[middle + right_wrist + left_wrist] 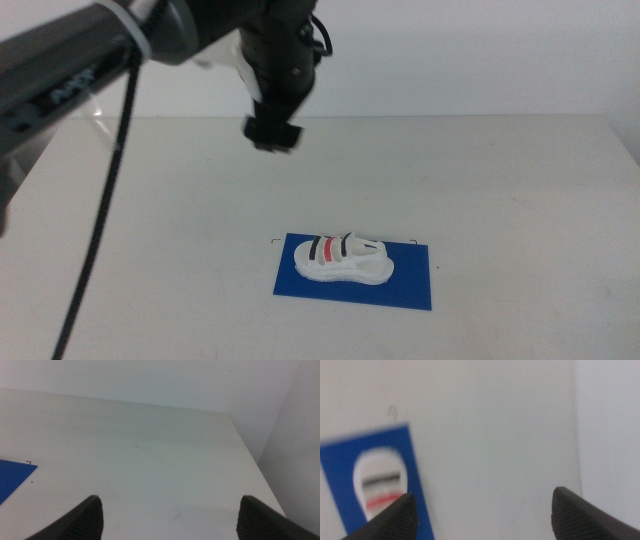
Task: Use one arm to grab the shoe from the table and place it on the mat.
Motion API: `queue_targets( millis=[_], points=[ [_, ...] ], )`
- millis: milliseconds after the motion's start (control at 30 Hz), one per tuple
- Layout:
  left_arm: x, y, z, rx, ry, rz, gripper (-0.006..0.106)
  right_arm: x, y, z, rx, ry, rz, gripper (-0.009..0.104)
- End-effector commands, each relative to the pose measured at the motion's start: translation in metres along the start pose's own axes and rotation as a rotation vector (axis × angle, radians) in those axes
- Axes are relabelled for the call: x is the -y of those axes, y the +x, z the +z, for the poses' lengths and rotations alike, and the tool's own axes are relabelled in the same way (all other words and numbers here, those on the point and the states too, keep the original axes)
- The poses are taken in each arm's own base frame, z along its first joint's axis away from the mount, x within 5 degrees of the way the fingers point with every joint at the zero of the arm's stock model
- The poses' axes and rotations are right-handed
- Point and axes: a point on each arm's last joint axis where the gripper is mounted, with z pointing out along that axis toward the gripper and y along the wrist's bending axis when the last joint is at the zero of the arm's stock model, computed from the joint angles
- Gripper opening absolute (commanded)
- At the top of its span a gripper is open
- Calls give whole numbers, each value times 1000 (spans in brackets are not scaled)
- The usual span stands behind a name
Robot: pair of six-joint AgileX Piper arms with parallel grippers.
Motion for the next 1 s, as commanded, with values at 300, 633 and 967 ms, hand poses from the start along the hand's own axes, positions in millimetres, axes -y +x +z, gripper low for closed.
queue_targets(
  millis=[300, 633, 967],
  points=[
    [11, -66, -93, 566, -41, 1345, 90, 0, -5, 0, 65, 7, -18, 78],
    [-10, -97, -134, 610, -63, 1448, 90, 0, -5, 0, 64, 7, -18, 78],
    [-82, -163, -162, 678, -13, 1337, 90, 0, -5, 0, 65, 7, -18, 78]
  ],
)
